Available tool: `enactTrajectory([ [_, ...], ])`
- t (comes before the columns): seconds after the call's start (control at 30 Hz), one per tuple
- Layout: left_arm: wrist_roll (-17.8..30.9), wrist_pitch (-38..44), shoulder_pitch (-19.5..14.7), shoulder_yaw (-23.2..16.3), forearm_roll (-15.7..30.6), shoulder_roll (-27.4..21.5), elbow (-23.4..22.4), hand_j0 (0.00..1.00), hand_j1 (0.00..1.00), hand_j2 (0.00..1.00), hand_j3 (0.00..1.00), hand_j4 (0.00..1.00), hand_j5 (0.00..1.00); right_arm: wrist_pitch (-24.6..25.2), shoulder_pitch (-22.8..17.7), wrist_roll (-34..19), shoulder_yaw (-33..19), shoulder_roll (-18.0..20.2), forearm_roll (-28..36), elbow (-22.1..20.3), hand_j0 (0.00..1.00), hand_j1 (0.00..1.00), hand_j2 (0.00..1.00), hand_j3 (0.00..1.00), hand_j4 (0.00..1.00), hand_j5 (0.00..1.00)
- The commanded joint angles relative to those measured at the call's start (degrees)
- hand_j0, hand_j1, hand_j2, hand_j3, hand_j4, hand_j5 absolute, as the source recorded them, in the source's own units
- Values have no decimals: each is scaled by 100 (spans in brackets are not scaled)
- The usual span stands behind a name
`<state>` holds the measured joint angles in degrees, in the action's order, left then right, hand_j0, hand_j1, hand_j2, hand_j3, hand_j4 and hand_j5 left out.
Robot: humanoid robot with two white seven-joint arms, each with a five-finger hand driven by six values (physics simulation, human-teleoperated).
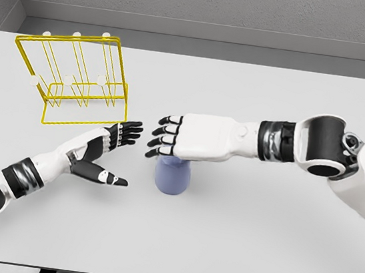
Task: Place the cup on the cup holder with both arms
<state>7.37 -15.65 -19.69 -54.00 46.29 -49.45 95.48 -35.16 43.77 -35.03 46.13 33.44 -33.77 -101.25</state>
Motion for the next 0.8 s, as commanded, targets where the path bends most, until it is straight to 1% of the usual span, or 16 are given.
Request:
enactTrajectory([
  [0.0,1,0,0,3,20,-3,-29,100,100,100,100,100,100,16,0,3,-271,40,46,0,100,100,100,100,100,100],
  [0.03,1,0,0,3,20,-3,-29,100,100,100,100,100,100,16,0,3,-385,119,55,0,100,100,100,100,100,100],
  [0.1,1,-9,0,3,12,-3,-20,100,100,100,100,100,100,16,-44,3,-921,303,107,0,100,100,100,100,100,100],
  [0.2,1,-9,-26,3,12,76,-55,100,100,100,100,100,100,16,-395,3,-2195,830,1188,0,100,100,100,100,100,100],
  [0.23,1,0,-35,-6,3,147,-82,100,100,100,100,100,100,16,-650,3,-2696,1024,1478,17,100,100,100,100,100,100],
  [0.27,1,0,-35,3,-6,199,-82,100,100,100,100,100,100,16,-965,3,-3143,1103,1593,43,100,100,100,100,100,100],
  [0.33,1,0,-131,-6,-23,331,-117,100,100,100,100,100,100,16,-1844,3,-4084,1068,1619,87,100,100,100,100,100,100],
  [0.37,1,9,-184,-76,-23,392,-126,100,100,100,100,100,100,16,-2205,3,-4445,1059,1890,131,100,100,100,100,100,100],
  [0.4,1,9,-272,-173,-23,463,-152,100,100,100,100,100,100,16,-2548,3,-4674,1086,2173,140,100,100,100,100,100,100],
  [0.43,1,9,-343,-252,-23,568,-187,100,100,100,100,100,100,16,-2908,3,-4876,1059,2173,175,100,100,100,100,100,100],
  [0.47,1,9,-413,-357,-23,577,-187,100,100,100,100,100,100,16,-3120,3,-5017,1007,2182,193,100,100,100,100,100,100],
  [0.53,-8,18,-483,-436,-23,683,-205,100,100,100,100,100,100,16,-3392,3,-5290,743,2173,298,100,100,100,100,100,100],
  [0.57,-8,18,-510,-480,-23,700,-214,100,100,100,100,100,100,16,-3489,3,-5290,717,2173,377,100,100,100,100,100,100],
  [0.63,-8,18,-571,-524,-15,788,-275,100,100,100,100,100,100,16,-3516,3,-5299,699,2191,457,100,100,100,100,100,100],
  [0.7,-8,211,-633,-524,3,806,-310,100,100,100,100,100,100,16,-3682,3,-5500,620,2191,448,100,100,100,100,100,100],
  [0.77,-8,255,-650,-533,12,867,-319,100,100,100,100,100,100,16,-3744,3,-5545,602,2191,439,100,100,100,100,100,100],
])
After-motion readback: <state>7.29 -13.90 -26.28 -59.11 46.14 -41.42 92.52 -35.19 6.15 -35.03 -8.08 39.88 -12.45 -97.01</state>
